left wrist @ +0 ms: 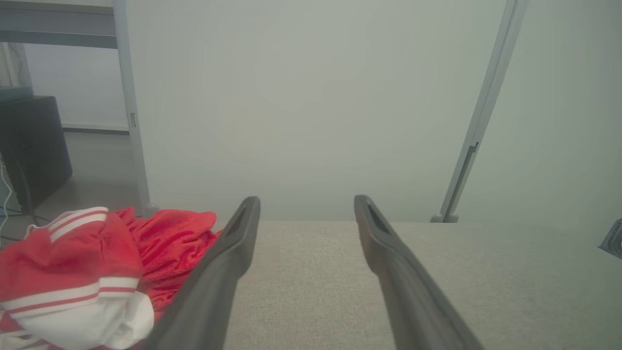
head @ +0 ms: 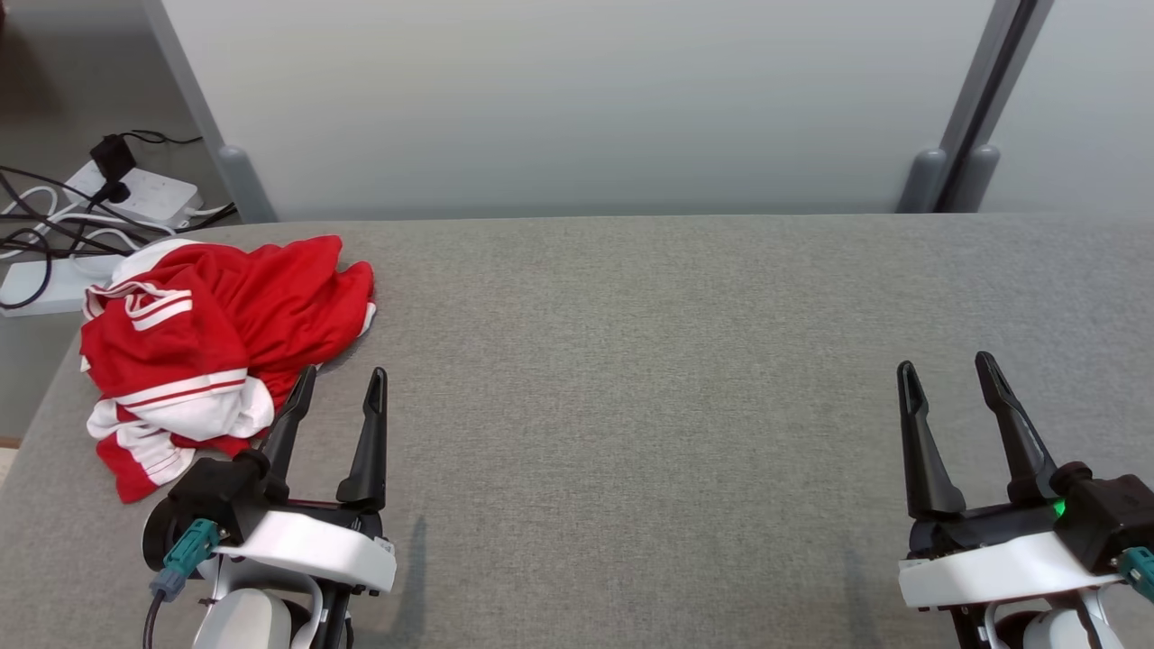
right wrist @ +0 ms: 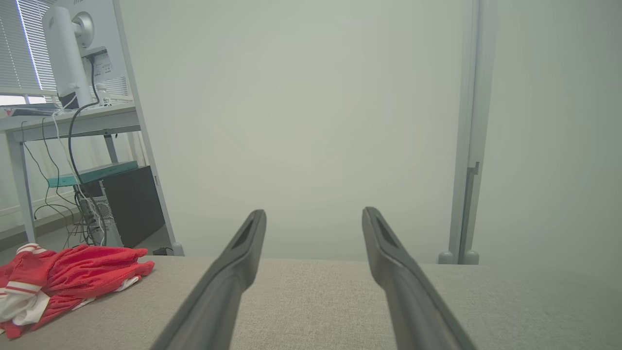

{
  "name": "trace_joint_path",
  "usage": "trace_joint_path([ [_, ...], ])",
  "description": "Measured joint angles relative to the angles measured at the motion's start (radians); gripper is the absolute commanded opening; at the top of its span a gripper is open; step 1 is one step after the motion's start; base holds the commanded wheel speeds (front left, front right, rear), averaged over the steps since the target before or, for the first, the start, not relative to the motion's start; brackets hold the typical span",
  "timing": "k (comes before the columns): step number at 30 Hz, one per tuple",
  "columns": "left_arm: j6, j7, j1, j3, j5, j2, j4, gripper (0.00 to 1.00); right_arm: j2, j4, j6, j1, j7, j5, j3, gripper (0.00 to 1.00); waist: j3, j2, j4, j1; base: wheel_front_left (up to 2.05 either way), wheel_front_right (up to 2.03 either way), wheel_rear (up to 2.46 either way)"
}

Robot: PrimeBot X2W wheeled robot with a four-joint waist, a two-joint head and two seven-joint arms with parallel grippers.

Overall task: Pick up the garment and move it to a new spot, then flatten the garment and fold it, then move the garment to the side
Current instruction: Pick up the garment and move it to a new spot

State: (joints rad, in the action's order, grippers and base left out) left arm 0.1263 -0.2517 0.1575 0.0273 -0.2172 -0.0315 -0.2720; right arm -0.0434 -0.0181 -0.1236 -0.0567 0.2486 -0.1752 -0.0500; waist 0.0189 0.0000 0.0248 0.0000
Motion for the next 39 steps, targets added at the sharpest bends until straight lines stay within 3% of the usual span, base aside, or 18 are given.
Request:
trace_joint_path([
  [30,-0.022,0.000,0.000,0.012,-0.005,-0.001,0.022,1.00,-0.007,-0.001,0.000,0.004,0.000,-0.002,-0.036,1.00,-0.005,0.0000,0.252,0.0000,0.00,0.00,0.00],
  [39,-0.022,0.000,0.000,0.016,-0.013,-0.002,0.022,1.00,-0.013,0.001,0.000,0.005,0.000,-0.002,-0.053,1.00,0.003,0.0000,0.283,0.0000,0.00,0.00,0.00],
])
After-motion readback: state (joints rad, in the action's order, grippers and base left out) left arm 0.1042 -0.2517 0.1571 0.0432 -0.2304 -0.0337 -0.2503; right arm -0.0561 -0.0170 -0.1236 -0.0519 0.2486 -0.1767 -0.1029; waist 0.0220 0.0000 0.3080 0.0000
